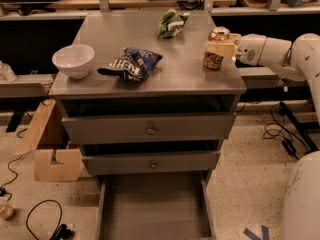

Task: Pick orange can from bottom drawer and place on counter

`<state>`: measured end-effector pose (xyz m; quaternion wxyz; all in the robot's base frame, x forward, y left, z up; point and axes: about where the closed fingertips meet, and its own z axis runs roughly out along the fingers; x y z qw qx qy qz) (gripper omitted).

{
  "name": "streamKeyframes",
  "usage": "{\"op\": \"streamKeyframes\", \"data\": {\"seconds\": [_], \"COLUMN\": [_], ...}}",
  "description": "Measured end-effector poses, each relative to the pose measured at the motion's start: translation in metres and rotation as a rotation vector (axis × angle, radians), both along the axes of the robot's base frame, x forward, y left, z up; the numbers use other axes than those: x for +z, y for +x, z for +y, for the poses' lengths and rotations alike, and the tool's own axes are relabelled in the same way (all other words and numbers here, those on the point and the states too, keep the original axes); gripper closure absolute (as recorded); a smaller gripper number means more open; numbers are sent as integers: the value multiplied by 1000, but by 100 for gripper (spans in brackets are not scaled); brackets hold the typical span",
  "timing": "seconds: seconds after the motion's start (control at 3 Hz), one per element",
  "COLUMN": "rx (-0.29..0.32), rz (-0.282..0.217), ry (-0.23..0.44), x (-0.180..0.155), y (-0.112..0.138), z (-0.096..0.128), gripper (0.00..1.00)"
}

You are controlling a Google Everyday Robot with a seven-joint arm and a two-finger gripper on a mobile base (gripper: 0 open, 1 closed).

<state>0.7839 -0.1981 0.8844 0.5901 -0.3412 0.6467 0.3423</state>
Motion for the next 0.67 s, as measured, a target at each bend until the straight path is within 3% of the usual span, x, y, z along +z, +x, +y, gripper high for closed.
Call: {"op": "streamKeyframes", "data": {"seconds": [0.33, 0.67], "rx": [0, 3], "rz": [0, 1], "ry": [0, 1], "x": [0, 0], "y": [0, 0], "z": [0, 2], "gripper": [8, 0]}}
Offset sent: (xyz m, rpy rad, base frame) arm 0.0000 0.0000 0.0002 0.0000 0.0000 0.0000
